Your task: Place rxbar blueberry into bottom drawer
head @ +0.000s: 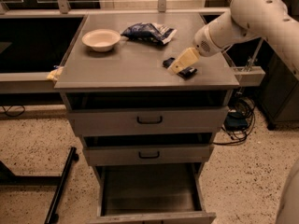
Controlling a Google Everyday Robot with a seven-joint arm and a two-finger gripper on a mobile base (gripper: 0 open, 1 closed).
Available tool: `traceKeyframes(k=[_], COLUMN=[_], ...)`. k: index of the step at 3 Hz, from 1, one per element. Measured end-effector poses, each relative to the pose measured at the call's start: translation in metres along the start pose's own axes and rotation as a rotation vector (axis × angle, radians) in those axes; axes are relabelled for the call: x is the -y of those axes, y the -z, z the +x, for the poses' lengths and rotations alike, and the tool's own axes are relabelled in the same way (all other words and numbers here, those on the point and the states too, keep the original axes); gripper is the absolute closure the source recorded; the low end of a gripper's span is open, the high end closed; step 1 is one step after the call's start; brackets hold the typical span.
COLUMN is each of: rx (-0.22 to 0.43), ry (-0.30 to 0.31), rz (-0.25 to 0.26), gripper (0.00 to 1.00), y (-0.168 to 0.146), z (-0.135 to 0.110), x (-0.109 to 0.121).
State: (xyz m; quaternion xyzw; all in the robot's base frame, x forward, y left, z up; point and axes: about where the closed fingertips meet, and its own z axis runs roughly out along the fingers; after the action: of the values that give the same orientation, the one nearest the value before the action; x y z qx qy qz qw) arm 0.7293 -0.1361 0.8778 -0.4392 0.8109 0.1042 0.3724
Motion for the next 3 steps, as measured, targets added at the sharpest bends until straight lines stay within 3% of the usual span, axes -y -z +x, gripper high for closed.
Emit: traceKeyframes(k=[3], rx=[-0.034], ry=[-0.088], rz=[-0.04], gripper=[0.0], y=[-0.044], z=[0.018], x=[0.003])
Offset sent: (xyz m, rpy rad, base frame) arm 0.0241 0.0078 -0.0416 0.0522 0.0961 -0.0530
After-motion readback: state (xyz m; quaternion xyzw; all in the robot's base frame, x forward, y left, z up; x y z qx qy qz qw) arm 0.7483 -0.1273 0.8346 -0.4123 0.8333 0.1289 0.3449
